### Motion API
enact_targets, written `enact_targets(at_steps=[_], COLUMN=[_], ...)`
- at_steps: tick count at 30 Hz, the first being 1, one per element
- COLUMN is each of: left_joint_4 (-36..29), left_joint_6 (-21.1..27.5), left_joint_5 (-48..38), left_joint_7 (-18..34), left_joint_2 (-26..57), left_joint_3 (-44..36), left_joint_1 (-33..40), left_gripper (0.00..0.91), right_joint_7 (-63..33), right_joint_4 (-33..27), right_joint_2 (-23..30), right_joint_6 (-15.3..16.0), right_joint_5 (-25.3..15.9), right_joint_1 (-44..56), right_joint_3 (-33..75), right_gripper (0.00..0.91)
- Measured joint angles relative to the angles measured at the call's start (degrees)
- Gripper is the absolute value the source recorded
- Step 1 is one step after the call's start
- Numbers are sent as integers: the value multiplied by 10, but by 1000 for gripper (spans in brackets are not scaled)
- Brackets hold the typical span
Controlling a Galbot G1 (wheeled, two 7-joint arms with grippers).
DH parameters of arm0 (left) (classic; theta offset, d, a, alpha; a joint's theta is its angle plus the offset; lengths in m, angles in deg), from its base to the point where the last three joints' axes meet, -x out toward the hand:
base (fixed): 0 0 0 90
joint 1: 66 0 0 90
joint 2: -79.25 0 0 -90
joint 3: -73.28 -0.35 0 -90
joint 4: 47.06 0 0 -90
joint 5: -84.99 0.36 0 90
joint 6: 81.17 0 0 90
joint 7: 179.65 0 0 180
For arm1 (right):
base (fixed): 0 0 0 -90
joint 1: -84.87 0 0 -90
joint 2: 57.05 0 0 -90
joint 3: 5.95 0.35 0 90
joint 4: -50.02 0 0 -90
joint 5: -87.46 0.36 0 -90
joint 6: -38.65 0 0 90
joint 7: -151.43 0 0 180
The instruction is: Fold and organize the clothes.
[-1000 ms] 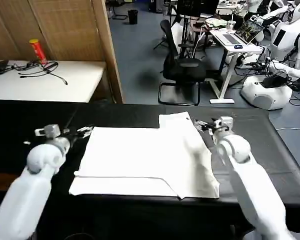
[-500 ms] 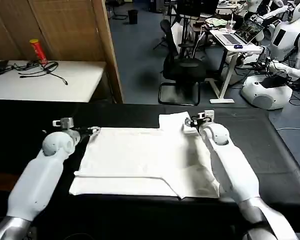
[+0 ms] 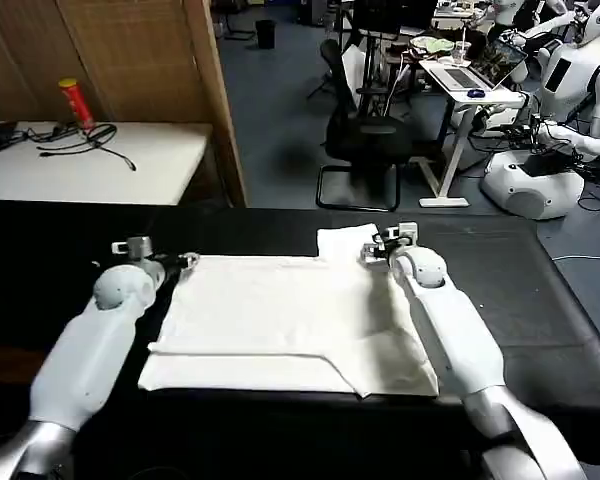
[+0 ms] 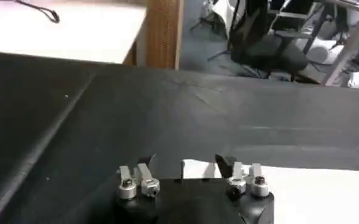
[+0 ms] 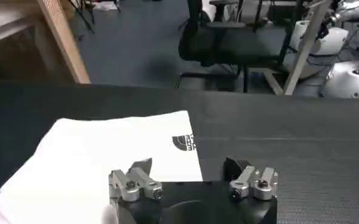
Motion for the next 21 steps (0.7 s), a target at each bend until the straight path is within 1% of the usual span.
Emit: enact_targets(at_steps=[4,8,16,21], left_joint_4=[-4,-6,-21,-38], left_joint_6=[2,3,2,4], left_joint_5=[0,0,-1,-8], left_joint_7=[-3,-3,-2,1], left_joint_2=[1,0,1,8], left_joint_3=[0,0,10,17], left_joint_1=[-5,-6,-9,-15], left_gripper=[78,49,10,0], right_joint_7=[1,1,9,23], right_joint_4=[1,2,10,28], right_joint_2=[0,-1,-2,-12], right_joint_6=[-1,-4,-48,-66], right_joint_5=[-1,-2,-5,-5], right_joint_1=[1,2,8,18], right_joint_3=[1,2,9,8], right_gripper=[78,68,49,49])
